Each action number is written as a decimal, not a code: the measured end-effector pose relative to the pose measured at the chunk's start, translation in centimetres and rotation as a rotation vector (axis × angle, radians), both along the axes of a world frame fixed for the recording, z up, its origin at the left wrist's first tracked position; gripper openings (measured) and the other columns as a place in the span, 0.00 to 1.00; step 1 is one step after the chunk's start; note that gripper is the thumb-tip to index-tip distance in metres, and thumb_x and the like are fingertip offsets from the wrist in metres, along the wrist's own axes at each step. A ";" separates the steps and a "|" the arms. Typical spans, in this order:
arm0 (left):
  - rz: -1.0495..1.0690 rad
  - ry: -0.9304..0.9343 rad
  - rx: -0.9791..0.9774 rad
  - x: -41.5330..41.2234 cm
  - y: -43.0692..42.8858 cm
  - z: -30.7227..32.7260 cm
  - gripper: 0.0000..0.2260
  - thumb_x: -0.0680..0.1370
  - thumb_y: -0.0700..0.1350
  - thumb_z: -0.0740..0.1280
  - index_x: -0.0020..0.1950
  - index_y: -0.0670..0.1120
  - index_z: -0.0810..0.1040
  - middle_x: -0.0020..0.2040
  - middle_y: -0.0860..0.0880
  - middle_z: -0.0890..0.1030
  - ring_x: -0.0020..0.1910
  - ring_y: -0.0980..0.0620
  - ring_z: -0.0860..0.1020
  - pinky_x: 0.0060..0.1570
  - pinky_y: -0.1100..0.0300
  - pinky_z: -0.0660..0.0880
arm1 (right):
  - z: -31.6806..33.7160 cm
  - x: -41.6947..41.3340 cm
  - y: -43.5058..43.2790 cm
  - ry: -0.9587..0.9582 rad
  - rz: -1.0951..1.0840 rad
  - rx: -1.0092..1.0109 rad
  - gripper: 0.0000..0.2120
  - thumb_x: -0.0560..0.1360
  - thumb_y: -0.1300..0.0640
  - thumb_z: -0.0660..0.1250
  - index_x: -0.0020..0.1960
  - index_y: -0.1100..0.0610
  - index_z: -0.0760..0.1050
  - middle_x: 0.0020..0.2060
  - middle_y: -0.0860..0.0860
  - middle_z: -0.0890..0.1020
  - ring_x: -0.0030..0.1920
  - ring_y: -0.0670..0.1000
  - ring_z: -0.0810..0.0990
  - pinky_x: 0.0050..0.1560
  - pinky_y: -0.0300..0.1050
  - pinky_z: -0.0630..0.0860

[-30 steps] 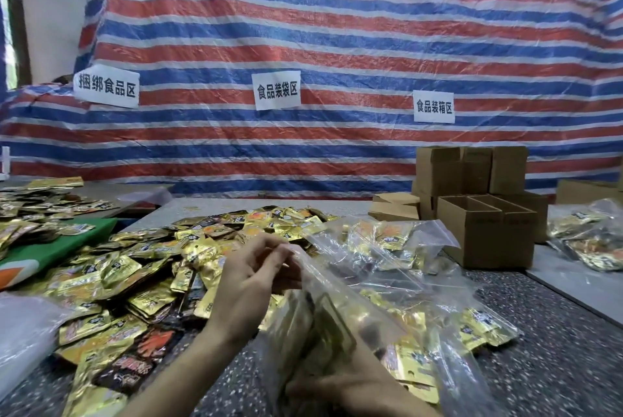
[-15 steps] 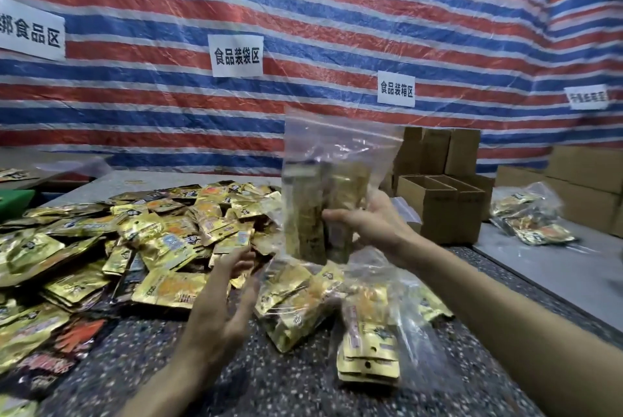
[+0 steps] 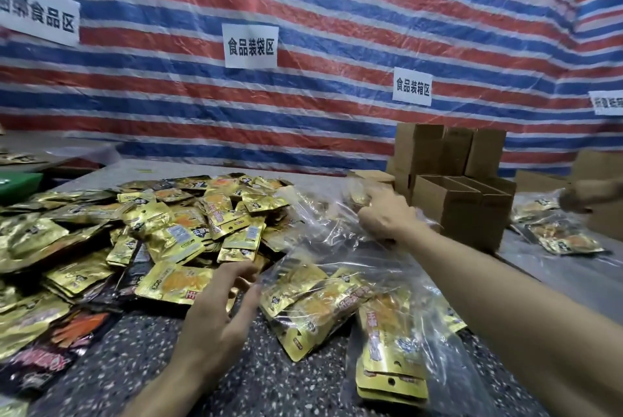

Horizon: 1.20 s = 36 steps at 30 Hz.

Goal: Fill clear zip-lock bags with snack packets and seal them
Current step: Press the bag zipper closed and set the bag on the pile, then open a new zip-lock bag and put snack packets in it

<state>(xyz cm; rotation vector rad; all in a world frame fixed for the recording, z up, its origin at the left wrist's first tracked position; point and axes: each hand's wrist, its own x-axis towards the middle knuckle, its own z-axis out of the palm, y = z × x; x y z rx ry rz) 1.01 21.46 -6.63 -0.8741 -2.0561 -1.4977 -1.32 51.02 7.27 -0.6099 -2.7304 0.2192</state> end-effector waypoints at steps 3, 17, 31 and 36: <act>-0.008 -0.021 0.028 -0.3 0.2 0.1 0.13 0.79 0.40 0.67 0.53 0.60 0.73 0.49 0.59 0.78 0.49 0.66 0.77 0.38 0.68 0.76 | -0.2 0.0 -0.2 -0.009 0.018 0.013 0.38 0.65 0.44 0.56 0.76 0.46 0.63 0.74 0.57 0.69 0.70 0.64 0.68 0.66 0.61 0.65; 0.034 -0.113 0.082 -0.9 -0.7 0.1 0.11 0.80 0.42 0.68 0.52 0.60 0.75 0.46 0.60 0.79 0.42 0.57 0.79 0.37 0.63 0.77 | -6.1 2.4 -16.2 0.733 0.589 -0.652 0.16 0.69 0.59 0.60 0.56 0.53 0.74 0.51 0.49 0.78 0.52 0.47 0.78 0.51 0.45 0.78; 0.284 -0.032 -0.073 0.1 -5.1 2.9 0.05 0.78 0.51 0.64 0.54 0.54 0.74 0.50 0.60 0.76 0.49 0.61 0.76 0.50 0.58 0.77 | -12.0 3.1 -17.7 0.672 0.757 -0.875 0.15 0.75 0.71 0.65 0.49 0.51 0.77 0.43 0.47 0.81 0.43 0.42 0.79 0.43 0.41 0.76; 0.579 -0.034 -0.465 -0.4 -14.5 3.4 0.10 0.78 0.47 0.68 0.59 0.50 0.76 0.55 0.54 0.77 0.53 0.57 0.74 0.59 0.51 0.75 | -11.9 2.9 -17.9 0.653 0.805 -0.888 0.17 0.74 0.72 0.65 0.50 0.50 0.78 0.45 0.49 0.82 0.44 0.42 0.80 0.41 0.37 0.77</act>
